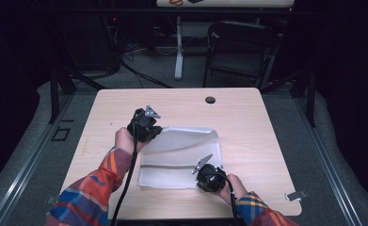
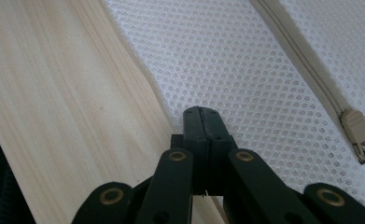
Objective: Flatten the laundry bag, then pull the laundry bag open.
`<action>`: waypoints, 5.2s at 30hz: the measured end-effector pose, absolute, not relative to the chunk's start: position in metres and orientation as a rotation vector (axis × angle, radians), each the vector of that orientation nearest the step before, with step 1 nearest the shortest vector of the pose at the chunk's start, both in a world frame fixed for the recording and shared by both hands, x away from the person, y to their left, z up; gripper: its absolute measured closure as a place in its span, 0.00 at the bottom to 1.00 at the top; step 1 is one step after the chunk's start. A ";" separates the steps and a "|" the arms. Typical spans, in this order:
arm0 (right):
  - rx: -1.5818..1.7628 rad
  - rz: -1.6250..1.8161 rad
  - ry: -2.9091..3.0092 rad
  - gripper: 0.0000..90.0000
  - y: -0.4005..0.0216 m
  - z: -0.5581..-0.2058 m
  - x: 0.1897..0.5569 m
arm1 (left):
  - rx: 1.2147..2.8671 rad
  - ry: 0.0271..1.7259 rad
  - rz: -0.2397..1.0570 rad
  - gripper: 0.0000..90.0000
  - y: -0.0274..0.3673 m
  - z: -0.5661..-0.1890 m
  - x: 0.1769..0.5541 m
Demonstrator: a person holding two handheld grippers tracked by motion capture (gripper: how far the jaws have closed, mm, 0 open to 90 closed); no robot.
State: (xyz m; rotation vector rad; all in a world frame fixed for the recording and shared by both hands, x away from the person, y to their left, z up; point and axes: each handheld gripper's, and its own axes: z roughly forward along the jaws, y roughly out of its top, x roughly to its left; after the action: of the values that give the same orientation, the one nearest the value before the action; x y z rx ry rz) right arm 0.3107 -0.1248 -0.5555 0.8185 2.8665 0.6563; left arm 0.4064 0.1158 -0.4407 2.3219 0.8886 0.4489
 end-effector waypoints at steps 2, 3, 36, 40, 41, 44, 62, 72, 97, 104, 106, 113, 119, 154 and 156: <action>0.822 0.661 2.869 1.00 -0.125 -0.556 0.311 | 2.312 0.891 0.435 0.99 0.116 -0.439 0.411; 0.819 0.658 2.871 1.00 -0.125 -0.555 0.311 | 2.317 0.893 0.433 0.98 0.116 -0.438 0.413; 0.849 0.641 2.915 1.00 -0.122 -0.554 0.311 | 2.279 0.991 0.591 0.97 0.084 -0.426 0.487; 0.854 0.646 2.917 1.00 -0.123 -0.554 0.311 | 2.251 1.018 0.606 0.95 0.078 -0.427 0.495; 0.855 0.648 2.917 1.00 -0.123 -0.554 0.311 | 2.252 1.015 0.602 0.94 0.078 -0.427 0.497; 0.860 0.654 2.916 1.00 -0.123 -0.554 0.311 | 2.214 1.033 0.596 0.86 0.078 -0.425 0.500; 0.902 0.735 2.891 0.73 -0.125 -0.548 0.315 | 2.197 1.021 0.461 0.22 0.095 -0.438 0.475; 0.999 0.741 2.795 0.29 -0.142 -0.534 0.324 | 2.227 0.984 0.389 0.17 0.107 -0.461 0.446; 1.129 0.735 2.698 0.21 -0.184 -0.521 0.341 | 2.293 0.912 0.226 0.12 0.116 -0.499 0.398; 1.148 0.734 2.674 0.25 -0.192 -0.520 0.343 | 2.304 0.884 0.205 0.12 0.109 -0.502 0.392; 1.164 0.736 2.667 0.27 -0.194 -0.519 0.343 | 2.314 0.885 0.202 0.12 0.108 -0.503 0.391; 1.232 0.725 2.640 0.54 -0.201 -0.526 0.348 | 2.318 0.869 0.194 0.12 0.106 -0.504 0.391; 1.266 0.699 2.629 0.84 -0.198 -0.538 0.350 | 2.327 0.844 0.186 0.12 0.102 -0.506 0.390; 1.253 0.710 2.649 1.00 -0.187 -0.556 0.359 | 2.393 0.613 0.053 0.26 0.040 -0.528 0.375; 1.260 0.721 2.650 1.00 -0.187 -0.556 0.358 | 2.389 0.600 0.045 0.28 0.038 -0.529 0.375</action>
State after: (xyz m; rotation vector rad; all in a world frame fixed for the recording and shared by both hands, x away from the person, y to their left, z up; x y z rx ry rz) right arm 0.3584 -0.1868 -0.5564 1.2603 2.6504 0.7214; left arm 0.3745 0.0376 -0.5294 2.3892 0.6004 0.0450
